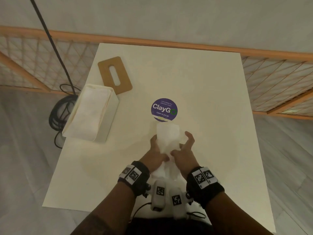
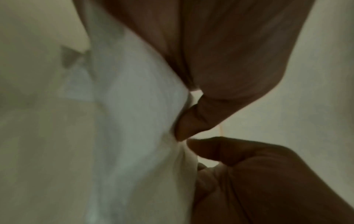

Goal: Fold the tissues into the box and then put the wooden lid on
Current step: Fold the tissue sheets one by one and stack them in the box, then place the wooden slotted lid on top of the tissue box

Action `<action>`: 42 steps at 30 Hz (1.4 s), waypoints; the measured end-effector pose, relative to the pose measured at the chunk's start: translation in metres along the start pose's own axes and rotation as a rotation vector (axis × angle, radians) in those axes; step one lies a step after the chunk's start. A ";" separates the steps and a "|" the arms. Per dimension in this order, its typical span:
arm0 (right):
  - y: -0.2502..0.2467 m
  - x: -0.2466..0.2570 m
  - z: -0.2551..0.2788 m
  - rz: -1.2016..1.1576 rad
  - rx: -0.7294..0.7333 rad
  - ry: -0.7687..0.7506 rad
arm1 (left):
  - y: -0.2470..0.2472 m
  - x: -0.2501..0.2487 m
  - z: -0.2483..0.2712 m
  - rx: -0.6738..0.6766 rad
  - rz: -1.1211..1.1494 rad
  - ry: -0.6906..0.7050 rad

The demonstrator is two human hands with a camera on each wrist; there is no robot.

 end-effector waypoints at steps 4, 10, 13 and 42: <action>0.020 0.063 0.008 0.151 0.030 -0.246 | -0.067 -0.054 0.035 -0.238 -0.208 0.194; 0.117 0.164 -0.004 0.183 0.212 -0.520 | -0.198 -0.115 0.104 -0.564 -0.455 0.494; 0.170 0.200 -0.013 0.251 0.254 -0.605 | -0.249 -0.125 0.125 -0.735 -0.609 0.538; 0.066 0.149 -0.057 1.351 -0.220 -0.188 | -0.198 -0.113 -0.002 -0.433 -0.966 0.371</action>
Point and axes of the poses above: each hand's wrist, its own z-axis away from the middle knuckle, its own y-axis out of the palm, x = y × z, the point moved 10 cm from there along -z, towards the middle knuckle, and after that the axes turned 4 degrees about x, right-handed, at the moved point
